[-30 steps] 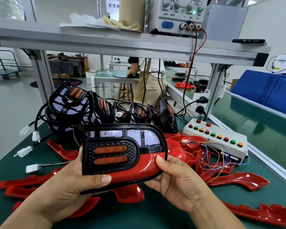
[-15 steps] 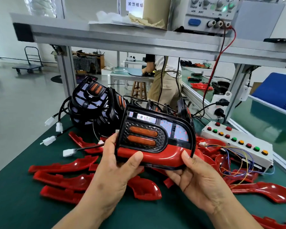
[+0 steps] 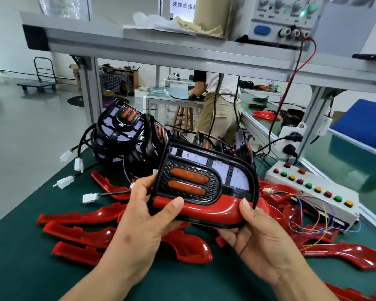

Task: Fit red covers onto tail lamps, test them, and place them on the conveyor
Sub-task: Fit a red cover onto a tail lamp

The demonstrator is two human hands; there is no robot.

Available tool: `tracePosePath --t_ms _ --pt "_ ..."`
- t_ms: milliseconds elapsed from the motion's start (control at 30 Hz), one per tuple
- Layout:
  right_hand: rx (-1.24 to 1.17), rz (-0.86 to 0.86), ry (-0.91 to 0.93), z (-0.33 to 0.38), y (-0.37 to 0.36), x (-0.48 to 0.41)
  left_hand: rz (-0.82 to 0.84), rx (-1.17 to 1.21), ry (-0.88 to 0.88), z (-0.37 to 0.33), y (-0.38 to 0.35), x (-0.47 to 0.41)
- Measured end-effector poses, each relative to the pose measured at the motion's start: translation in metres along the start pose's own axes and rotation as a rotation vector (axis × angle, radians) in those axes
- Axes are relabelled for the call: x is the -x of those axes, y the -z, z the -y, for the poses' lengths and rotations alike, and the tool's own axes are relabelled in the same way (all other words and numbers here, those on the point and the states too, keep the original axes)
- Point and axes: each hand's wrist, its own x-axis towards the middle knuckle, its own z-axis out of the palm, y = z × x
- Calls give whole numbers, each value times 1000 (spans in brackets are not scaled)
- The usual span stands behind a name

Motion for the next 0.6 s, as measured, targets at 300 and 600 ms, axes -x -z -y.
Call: tracePosePath --t_ms 300,600 --pt "20 -51 13 -1 2 -1 109 -28 52 -4 2 -3" --pt "66 -53 58 -1 0 -1 73 -42 22 -4 1 -4"
